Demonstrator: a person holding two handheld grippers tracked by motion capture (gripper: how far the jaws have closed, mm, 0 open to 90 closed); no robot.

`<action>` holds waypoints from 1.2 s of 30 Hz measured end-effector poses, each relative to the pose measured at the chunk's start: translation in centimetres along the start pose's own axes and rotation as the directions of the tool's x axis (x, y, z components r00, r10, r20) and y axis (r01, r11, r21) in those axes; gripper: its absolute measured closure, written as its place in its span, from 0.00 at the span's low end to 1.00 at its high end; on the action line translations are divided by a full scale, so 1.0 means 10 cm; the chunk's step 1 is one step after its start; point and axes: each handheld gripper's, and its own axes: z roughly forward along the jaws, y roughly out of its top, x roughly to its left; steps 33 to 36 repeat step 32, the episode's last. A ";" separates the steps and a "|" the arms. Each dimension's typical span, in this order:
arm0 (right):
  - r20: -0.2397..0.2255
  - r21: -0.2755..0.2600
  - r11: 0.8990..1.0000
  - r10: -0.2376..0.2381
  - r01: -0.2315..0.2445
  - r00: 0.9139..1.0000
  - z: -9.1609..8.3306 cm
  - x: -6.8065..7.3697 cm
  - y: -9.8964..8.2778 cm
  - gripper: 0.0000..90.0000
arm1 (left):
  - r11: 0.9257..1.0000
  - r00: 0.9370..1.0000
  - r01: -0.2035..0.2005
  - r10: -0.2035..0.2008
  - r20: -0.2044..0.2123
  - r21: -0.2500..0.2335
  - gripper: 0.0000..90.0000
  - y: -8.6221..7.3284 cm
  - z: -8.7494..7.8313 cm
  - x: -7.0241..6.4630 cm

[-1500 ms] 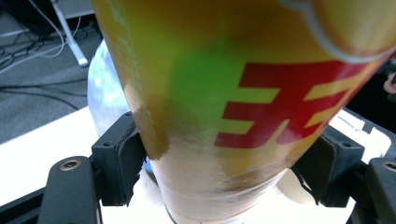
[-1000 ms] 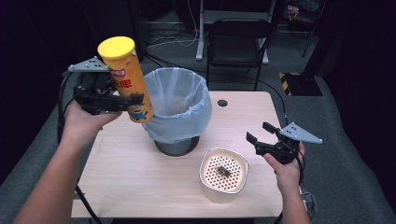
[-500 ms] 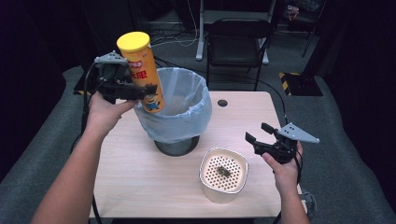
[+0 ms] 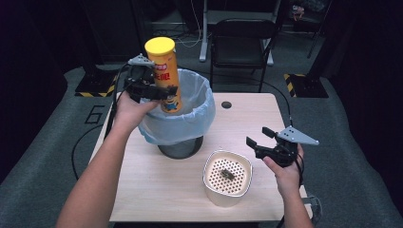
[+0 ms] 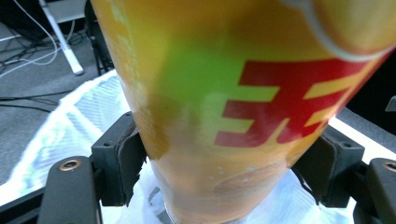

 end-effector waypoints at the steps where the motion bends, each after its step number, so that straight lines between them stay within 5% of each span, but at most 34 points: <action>1: -0.002 0.000 1.000 -0.002 0.002 1.000 0.00 0.00 0.00 0.26 | 1.000 1.000 0.001 -0.001 -0.003 0.018 0.27 -0.01 0.05 0.00; 6: -0.001 0.005 1.000 -0.004 0.004 1.000 0.02 0.00 -0.02 0.26 | 0.996 0.999 0.033 -0.035 0.023 0.078 0.27 -0.07 0.22 0.01; 8: -0.006 0.010 1.000 -0.005 0.005 1.000 0.02 0.00 -0.02 0.26 | 0.996 1.000 0.024 -0.024 -0.004 0.087 0.25 -0.11 0.25 0.01; 13: -0.006 0.014 1.000 0.002 -0.002 1.000 0.03 0.00 -0.03 0.26 | 0.994 0.997 0.078 -0.078 0.000 0.082 0.06 -0.22 0.20 0.09; 18: -0.006 0.013 1.000 -0.003 0.003 1.000 0.03 0.01 -0.03 0.26 | 0.994 0.995 0.093 -0.091 -0.026 0.053 0.07 -0.32 0.02 0.20; 25: -0.005 0.019 1.000 -0.008 0.008 1.000 0.04 0.01 -0.04 0.26 | 0.993 0.993 0.117 -0.117 0.006 -0.002 0.10 -0.43 -0.32 0.26; 32: 0.002 0.026 1.000 -0.007 0.007 1.000 0.03 -0.03 -0.06 0.26 | 0.993 0.993 0.113 -0.112 0.031 -0.026 0.14 -0.78 -0.63 0.29; 36: 0.002 0.026 1.000 -0.007 0.007 1.000 0.03 -0.03 -0.06 0.26 | 0.993 0.993 0.113 -0.112 0.031 -0.026 0.14 -0.78 -0.63 0.29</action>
